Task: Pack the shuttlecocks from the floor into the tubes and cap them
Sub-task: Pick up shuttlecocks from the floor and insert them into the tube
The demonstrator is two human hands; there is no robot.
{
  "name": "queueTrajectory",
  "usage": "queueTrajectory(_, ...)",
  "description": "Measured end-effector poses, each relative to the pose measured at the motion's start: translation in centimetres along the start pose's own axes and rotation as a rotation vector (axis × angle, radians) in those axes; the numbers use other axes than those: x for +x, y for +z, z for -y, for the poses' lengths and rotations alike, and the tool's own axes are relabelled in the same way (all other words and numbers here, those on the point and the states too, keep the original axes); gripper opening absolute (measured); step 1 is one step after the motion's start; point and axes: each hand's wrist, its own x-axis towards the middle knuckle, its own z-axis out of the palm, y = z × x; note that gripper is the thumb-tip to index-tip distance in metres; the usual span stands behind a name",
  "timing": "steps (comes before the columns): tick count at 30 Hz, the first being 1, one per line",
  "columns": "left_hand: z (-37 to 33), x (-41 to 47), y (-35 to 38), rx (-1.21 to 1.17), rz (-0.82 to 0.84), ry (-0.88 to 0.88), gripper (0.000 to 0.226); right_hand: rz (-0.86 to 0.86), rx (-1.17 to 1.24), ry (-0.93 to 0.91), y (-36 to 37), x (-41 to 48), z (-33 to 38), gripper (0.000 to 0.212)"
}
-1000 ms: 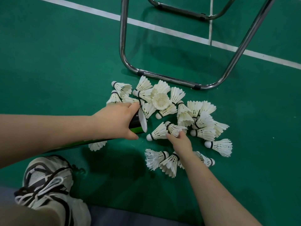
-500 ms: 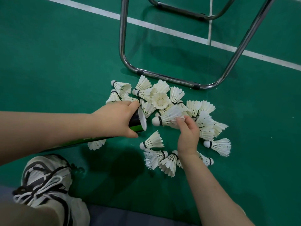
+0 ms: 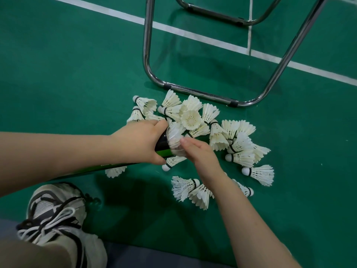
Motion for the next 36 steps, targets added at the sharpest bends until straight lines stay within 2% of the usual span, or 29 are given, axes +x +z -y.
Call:
queueTrajectory(2, -0.1, -0.1, 0.0, -0.011, -0.015, 0.012, 0.063, 0.148, -0.055, 0.025, 0.4, -0.1, 0.8, 0.015)
queueTrajectory(5, -0.5, -0.4, 0.2, -0.025, -0.011, 0.037, 0.059, 0.327, -0.109, 0.105, 0.2, 0.0, 1.5, 0.034)
queueTrajectory(7, -0.9, -0.7, 0.4, -0.010, 0.012, 0.056, 0.058, 0.409, -0.227, 0.188, 0.3, 0.1, 1.7, 0.041)
queueTrajectory(10, -1.7, -1.0, 0.9, 0.024, 0.065, 0.103, 0.059, 0.471, -0.389, 0.282, 1.2, -0.2, 1.7, 0.023)
queueTrajectory(12, -1.9, -1.1, 1.1, 0.028, 0.075, 0.107, 0.060, 0.409, -0.364, 0.277, 1.7, -0.4, 1.3, 0.015)
queueTrajectory(16, -1.9, -1.0, 0.7, 0.013, 0.051, 0.072, 0.063, 0.125, 0.007, 0.134, 1.3, -0.5, 0.8, 0.012)
queueTrajectory(19, -1.9, -1.2, 0.4, 0.036, 0.042, 0.058, 0.068, -0.132, 0.078, 0.068, -0.1, -0.4, 0.9, 0.013)
queueTrajectory(21, -1.9, -1.4, 0.4, 0.053, 0.043, 0.057, 0.071, -0.277, -0.070, 0.077, -1.2, -0.5, 0.5, 0.017)
queueTrajectory(23, -2.1, -1.6, 0.4, 0.061, 0.045, 0.061, 0.072, -0.328, -0.304, 0.091, -2.0, -0.6, -0.7, 0.015)
queueTrajectory(25, -2.2, -1.7, 0.5, 0.065, 0.046, 0.066, 0.071, -0.281, -0.563, 0.159, -2.2, -1.0, -2.0, 0.009)
queueTrajectory(30, -2.3, -1.7, 0.7, 0.062, 0.057, 0.069, 0.071, -0.103, -0.993, 0.429, -0.5, -2.2, -5.4, 0.045)
queueTrajectory(33, -2.5, -1.7, 0.8, 0.069, 0.062, 0.070, 0.071, -0.074, -1.263, 0.410, 0.7, -3.0, -7.5, 0.057)
queueTrajectory(36, -2.5, -1.7, 0.7, 0.073, 0.064, 0.068, 0.071, -0.098, -1.366, 0.355, 0.9, -3.5, -8.5, 0.047)
